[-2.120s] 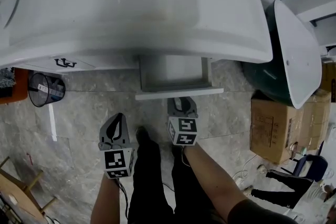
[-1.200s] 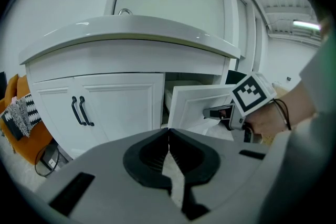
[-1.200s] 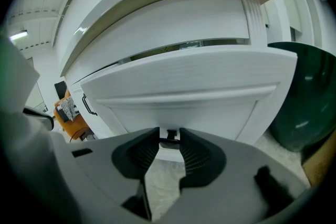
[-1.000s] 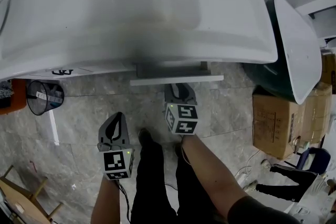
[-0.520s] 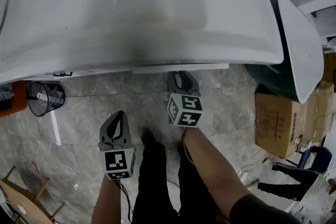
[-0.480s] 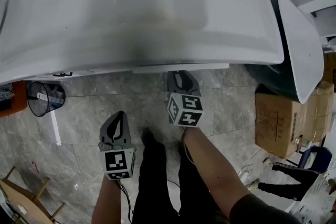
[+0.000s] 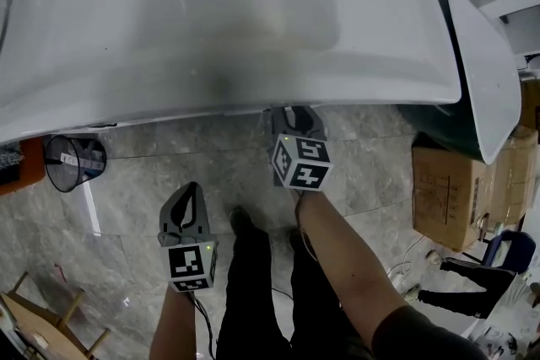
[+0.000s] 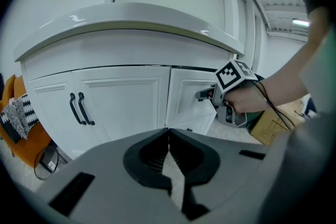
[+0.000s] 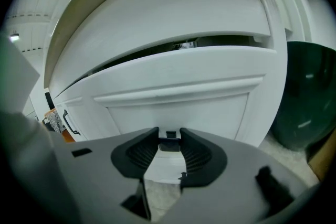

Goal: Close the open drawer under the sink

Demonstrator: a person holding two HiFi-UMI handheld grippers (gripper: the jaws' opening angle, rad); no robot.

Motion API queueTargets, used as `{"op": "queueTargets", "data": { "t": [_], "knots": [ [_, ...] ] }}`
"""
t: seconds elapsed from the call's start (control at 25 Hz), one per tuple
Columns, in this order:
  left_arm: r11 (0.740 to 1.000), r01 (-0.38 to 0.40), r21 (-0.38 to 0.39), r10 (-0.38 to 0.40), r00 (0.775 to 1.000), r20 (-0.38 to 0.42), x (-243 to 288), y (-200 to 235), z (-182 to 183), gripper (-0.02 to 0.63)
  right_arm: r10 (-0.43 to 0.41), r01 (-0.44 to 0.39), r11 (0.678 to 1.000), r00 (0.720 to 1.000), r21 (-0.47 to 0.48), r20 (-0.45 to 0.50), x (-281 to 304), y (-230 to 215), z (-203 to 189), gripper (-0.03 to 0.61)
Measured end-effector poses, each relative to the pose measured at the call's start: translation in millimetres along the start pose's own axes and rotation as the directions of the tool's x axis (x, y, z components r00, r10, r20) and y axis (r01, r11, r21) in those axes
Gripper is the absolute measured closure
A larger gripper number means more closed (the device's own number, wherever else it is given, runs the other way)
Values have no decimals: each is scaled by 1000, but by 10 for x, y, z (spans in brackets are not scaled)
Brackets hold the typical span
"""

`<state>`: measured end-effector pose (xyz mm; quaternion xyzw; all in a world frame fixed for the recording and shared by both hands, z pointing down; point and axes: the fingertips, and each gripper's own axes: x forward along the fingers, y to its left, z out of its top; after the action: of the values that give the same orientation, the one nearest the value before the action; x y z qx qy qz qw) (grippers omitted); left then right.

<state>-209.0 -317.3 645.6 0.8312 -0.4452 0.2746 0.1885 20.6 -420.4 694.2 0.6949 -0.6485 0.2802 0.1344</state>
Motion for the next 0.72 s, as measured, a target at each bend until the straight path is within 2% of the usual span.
{"op": "queueTargets", "data": {
  "t": [0.32, 0.72],
  "knots": [
    [1000, 4, 10, -5, 1000, 12, -3, 58, 56, 600, -15, 15, 1000, 1000, 6, -26, 5, -14, 5, 445],
    [998, 36, 43, -35, 999, -15, -46, 78, -57, 600, -48, 48, 998, 999, -28, 12, 41, -19, 52, 445]
  ]
}}
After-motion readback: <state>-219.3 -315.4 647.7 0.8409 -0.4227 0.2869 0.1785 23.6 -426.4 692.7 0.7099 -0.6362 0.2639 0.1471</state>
